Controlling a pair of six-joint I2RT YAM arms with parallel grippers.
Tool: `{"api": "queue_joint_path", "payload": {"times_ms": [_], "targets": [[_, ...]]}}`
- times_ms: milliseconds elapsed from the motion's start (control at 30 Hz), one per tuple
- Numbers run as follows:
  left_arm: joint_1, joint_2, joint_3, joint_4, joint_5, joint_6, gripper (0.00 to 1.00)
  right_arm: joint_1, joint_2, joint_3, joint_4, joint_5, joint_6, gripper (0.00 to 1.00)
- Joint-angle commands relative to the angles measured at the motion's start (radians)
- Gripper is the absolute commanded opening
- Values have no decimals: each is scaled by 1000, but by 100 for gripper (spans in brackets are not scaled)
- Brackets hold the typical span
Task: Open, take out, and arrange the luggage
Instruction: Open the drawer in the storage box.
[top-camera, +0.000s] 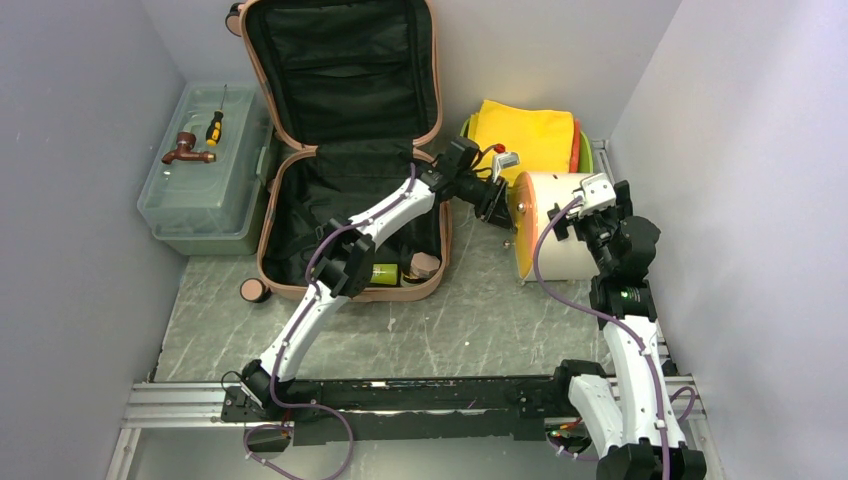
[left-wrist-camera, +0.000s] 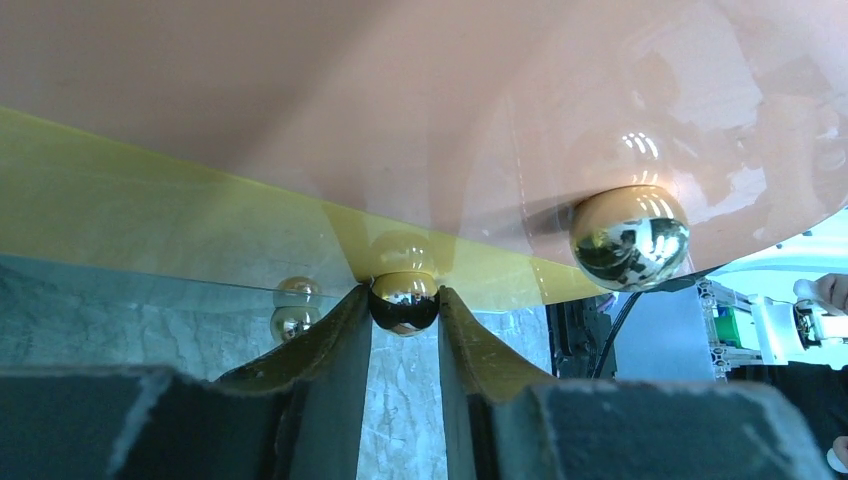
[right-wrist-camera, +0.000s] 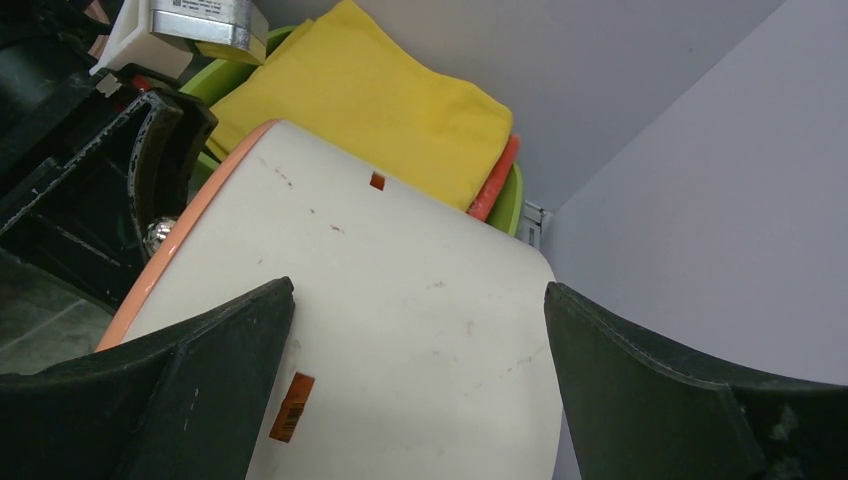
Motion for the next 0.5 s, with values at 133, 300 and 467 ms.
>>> {"api": "queue_joint_path", "payload": {"times_ms": [133, 300, 467], "targets": [[-1, -25, 30, 7, -16, 29, 3, 8, 29, 1, -91, 22, -22, 100], [15, -89, -30, -10, -21, 58, 0, 8, 41, 0, -88, 33, -23, 100], [55, -169, -130, 8, -28, 66, 0, 8, 64, 9, -93, 52, -21, 100]]}}
